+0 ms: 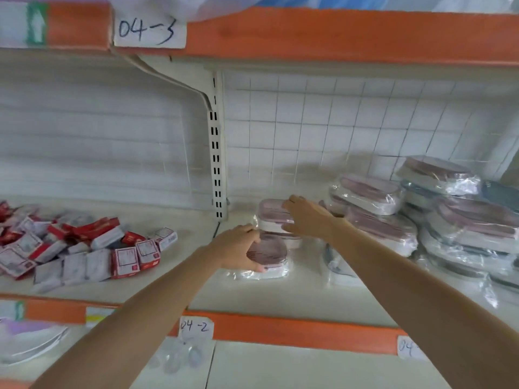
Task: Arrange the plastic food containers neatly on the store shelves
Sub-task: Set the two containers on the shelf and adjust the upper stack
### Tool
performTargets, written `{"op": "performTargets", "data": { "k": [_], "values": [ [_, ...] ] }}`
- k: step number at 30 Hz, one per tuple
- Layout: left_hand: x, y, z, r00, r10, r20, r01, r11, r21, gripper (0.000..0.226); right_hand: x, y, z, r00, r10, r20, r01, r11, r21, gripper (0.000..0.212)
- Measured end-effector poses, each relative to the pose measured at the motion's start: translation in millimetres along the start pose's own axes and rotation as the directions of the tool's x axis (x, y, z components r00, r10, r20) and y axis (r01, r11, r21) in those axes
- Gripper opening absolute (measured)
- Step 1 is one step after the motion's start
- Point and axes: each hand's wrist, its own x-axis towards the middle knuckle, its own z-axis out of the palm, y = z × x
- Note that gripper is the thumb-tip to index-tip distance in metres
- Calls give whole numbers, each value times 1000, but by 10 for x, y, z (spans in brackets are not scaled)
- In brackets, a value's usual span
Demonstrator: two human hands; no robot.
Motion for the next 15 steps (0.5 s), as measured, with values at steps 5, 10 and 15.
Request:
{"op": "performTargets", "data": {
  "k": [5, 10, 15],
  "values": [
    [-50, -277, -183, 989, -86, 120, 80, 995, 52, 67, 356, -9, 127, 998, 45, 40, -45, 999, 3, 65],
    [-32, -300, -161, 979, -114, 167, 89, 985, 151, 92, 520, 64, 227, 985, 135, 105, -138, 990, 28, 82],
    [-10, -307, -57, 978, -150, 147, 126, 978, 164, 97, 500, 74, 380, 980, 184, 69, -178, 980, -94, 87]
  ]
}}
